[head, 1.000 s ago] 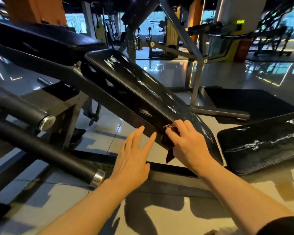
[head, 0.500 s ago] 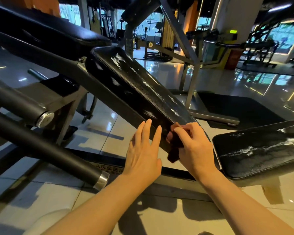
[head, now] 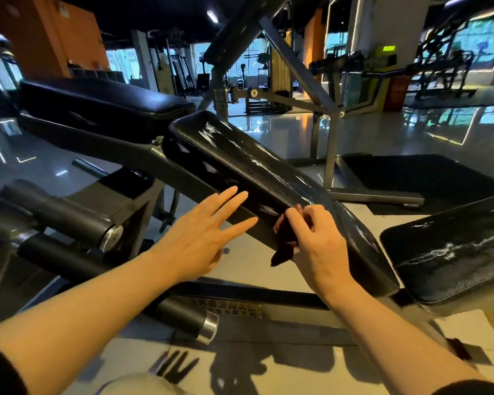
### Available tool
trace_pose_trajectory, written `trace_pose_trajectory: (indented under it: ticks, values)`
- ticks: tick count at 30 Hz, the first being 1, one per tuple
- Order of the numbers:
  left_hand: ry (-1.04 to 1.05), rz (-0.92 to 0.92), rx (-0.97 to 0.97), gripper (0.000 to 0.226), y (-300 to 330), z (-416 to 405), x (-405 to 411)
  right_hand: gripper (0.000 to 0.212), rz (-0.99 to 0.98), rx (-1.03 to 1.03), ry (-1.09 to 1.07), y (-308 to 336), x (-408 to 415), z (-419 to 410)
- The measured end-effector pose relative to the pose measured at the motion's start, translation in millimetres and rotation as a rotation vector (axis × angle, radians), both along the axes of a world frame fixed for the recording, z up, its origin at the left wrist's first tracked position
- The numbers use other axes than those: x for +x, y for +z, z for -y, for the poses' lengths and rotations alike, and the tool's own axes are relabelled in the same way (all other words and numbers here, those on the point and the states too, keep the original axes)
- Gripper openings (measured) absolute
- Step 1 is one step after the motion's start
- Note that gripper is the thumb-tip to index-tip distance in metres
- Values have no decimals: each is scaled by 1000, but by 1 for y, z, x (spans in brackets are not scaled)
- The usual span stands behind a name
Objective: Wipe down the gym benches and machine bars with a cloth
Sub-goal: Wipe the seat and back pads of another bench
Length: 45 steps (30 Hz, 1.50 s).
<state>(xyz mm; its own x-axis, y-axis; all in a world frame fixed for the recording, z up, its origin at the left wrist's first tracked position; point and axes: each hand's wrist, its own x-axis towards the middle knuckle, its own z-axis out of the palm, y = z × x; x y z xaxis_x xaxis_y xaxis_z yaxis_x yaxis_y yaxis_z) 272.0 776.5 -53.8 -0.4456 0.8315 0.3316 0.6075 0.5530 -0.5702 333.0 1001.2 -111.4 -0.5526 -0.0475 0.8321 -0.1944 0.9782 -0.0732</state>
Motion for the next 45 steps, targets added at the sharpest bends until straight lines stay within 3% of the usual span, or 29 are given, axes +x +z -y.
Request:
trace_pose_trajectory:
  ticks: [3, 7, 10, 16, 19, 22, 25, 29, 32, 35, 38, 42, 45]
  values:
    - [-16, -50, -2, 91, -2, -5, -7, 55, -13, 25, -39, -4, -2, 9]
    - [-80, -119, -29, 88, 1, -6, -16, 67, 11, 147, -36, -19, 7, -5]
    - [-111, -136, -83, 93, 6, -1, -24, 55, -45, 209, -101, -22, 10, -19]
    - [-193, -196, -201, 91, 14, 6, -37, 49, -170, 1, -106, -13, -8, 12]
    - [-248, -186, -242, 77, 20, 13, -45, 48, -194, 37, -57, -4, -25, 38]
    - [-285, -198, -290, 68, 24, 17, -54, 34, -181, 113, -68, 8, -39, 56]
    - [-320, -201, -326, 76, 31, 19, -58, 24, -154, 148, -94, 9, -33, 49]
    - [-367, -232, -351, 83, 30, 24, -66, 32, -125, 62, -201, -6, -18, 27]
    - [-428, -219, -331, 83, 26, 23, -72, 15, -197, -37, -235, -6, -22, 37]
    - [-518, -215, -326, 70, 32, 14, -71, 27, -257, -129, -180, 1, -34, 62]
    - [-601, -214, -347, 51, 44, 13, -76, 46, -212, -91, -173, 0, -43, 76]
    - [-616, -224, -356, 61, 44, 19, -85, 48, -183, 72, -203, -9, -39, 62]
    - [-606, -228, -311, 70, 37, 21, -85, 58, -159, 50, -284, -21, -29, 55]
